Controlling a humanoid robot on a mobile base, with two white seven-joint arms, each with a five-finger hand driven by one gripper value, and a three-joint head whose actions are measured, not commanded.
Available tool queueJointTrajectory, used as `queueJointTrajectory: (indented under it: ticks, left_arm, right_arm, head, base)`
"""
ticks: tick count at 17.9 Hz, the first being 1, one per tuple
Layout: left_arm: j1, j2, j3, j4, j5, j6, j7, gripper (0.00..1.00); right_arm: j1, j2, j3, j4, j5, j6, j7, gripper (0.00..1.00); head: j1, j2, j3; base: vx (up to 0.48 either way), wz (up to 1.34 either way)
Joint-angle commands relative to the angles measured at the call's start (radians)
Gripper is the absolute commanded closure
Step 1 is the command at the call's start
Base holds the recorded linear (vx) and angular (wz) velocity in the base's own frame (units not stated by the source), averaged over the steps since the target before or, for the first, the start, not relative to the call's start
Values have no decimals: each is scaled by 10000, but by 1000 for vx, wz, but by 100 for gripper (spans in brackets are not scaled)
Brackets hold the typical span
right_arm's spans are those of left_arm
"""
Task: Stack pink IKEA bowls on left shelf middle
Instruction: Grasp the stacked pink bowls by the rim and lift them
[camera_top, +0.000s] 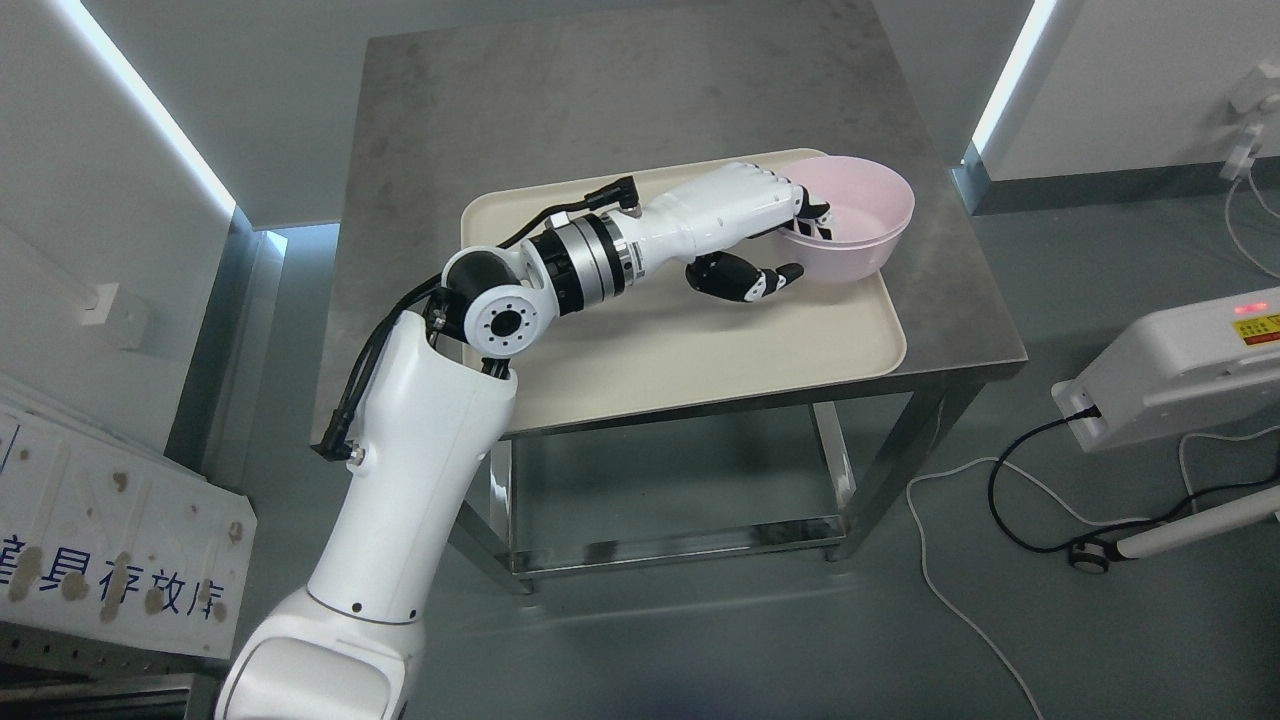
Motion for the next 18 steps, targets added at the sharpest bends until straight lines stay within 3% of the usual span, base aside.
queueJointTrajectory:
  ticks: [1,5,9,18]
  left_arm:
    - [502,175,2065,-1509,1160,-957,-702,99]
    - [1575,175,3108,-2370,1405,-2400,-919,98]
    - [2420,175,3600,-2831,1774,-2616,-919,98]
    - [2559,175,3708,-2878,1805,-3031,-934,97]
  right_arm:
    - [-1,-174,0,0,0,4,-2,0]
    - [-1,-174,0,0,0,4,-2,0]
    - [-1,-174,0,0,0,4,-2,0]
    - [-1,-174,0,0,0,4,-2,0]
  head:
    - [0,0,0]
    - [0,0,0]
    - [0,0,0]
    - [0,0,0]
  base:
    - [0,0]
    - [0,0]
    - [0,0]
    - [-8,6]
